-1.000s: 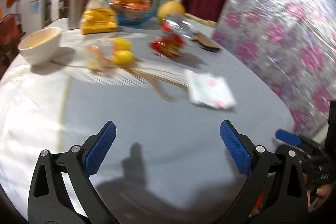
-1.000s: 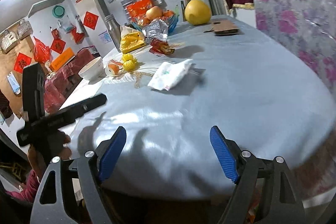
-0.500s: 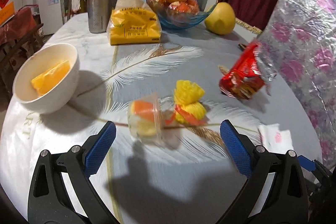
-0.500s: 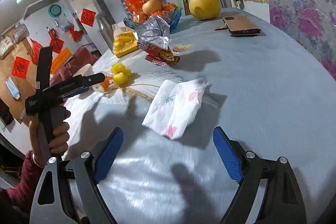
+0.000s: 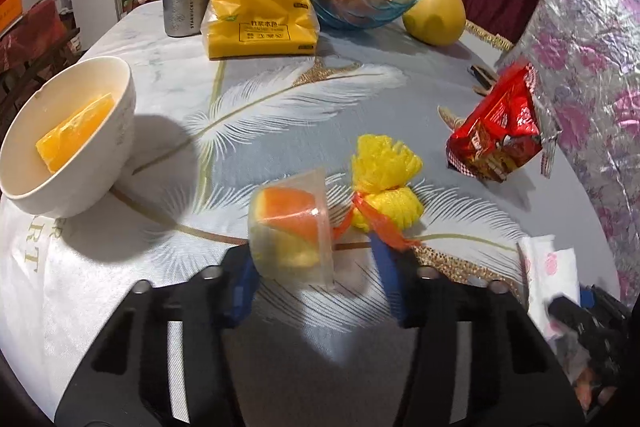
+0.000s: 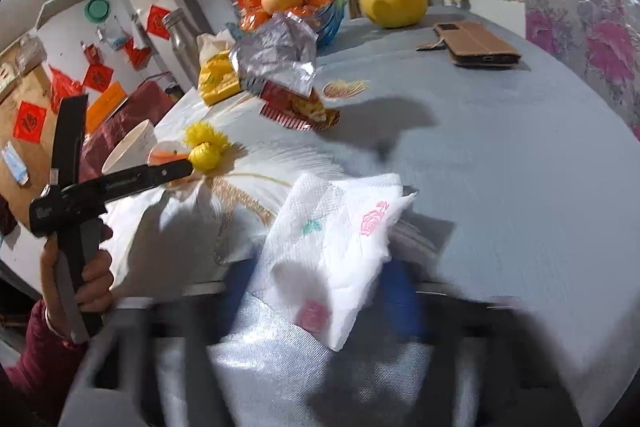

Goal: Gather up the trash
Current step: 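Grasp the white tissue with the right gripper, then grasp the clear cup with orange contents with the left gripper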

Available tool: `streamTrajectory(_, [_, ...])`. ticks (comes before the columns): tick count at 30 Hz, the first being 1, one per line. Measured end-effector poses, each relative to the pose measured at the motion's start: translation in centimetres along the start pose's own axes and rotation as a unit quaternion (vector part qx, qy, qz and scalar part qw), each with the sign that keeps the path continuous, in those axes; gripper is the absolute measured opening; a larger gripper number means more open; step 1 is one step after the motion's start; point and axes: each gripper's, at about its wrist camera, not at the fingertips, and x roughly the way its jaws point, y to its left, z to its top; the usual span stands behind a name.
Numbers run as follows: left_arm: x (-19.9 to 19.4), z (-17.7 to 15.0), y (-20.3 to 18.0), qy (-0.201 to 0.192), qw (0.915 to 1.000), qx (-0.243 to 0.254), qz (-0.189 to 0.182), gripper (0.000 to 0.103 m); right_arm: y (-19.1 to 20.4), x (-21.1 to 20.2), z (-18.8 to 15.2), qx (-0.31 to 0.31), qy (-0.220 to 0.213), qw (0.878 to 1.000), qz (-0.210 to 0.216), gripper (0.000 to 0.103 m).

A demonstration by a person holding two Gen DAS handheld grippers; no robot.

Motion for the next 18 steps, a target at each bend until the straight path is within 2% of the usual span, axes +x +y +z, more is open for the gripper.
streamTrajectory(2, [0.0, 0.0, 0.2, -0.001, 1.0000, -0.003, -0.009, 0.032, -0.4, -0.2, -0.4, 0.014, -0.008, 1.000, 0.009, 0.002])
streamTrajectory(6, [-0.8, -0.1, 0.4, -0.016, 0.9997, -0.008, -0.019, 0.032, -0.3, -1.3, -1.1, 0.020, -0.026, 0.999, 0.020, 0.002])
streamTrajectory(13, [-4.0, -1.2, -0.7, -0.071, 0.9967, 0.010, -0.037, 0.032, 0.2, -4.1, -2.1, 0.026, -0.050, 0.998, 0.019, 0.002])
streamTrajectory(18, [-5.2, -3.0, -1.2, -0.077, 0.9955, 0.009, -0.055, 0.032, 0.9, -6.3, -2.7, 0.021, -0.066, 0.997, 0.015, 0.002])
